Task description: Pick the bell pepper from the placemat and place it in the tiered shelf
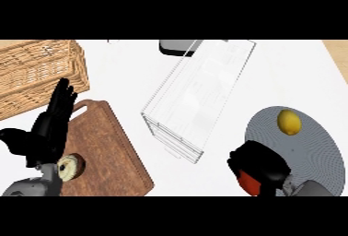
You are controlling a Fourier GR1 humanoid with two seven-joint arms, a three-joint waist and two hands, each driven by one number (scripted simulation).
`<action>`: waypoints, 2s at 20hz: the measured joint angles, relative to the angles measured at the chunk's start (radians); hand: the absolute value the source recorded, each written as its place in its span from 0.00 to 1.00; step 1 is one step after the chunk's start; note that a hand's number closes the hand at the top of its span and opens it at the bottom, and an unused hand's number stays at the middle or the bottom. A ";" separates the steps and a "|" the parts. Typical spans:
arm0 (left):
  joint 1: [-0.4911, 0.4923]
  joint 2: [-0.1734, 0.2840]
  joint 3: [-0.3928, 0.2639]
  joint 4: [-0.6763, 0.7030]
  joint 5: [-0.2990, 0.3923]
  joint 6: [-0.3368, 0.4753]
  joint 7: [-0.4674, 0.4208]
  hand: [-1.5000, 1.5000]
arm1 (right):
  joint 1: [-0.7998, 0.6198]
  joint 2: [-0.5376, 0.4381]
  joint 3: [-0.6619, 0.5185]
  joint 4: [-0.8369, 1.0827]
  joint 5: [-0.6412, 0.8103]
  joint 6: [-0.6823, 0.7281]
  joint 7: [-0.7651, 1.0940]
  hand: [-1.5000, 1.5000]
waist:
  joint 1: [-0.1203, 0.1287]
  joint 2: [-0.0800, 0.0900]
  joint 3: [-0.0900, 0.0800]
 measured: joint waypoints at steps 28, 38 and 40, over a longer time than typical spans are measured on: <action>-0.009 0.008 0.055 -0.007 0.003 -0.032 0.024 0.50 | -0.222 -0.003 -0.624 -0.409 -0.862 0.333 0.328 1.00 | -0.020 -0.001 -0.001; -0.005 -0.019 0.052 -0.003 -0.022 -0.036 0.017 0.50 | -0.417 0.170 -0.566 -0.136 -0.702 0.231 0.307 1.00 | -0.016 0.001 0.000; 0.001 -0.018 0.057 -0.012 -0.018 -0.043 0.017 0.50 | -0.447 0.202 -0.561 -0.065 -0.667 0.202 0.266 1.00 | -0.015 0.001 0.000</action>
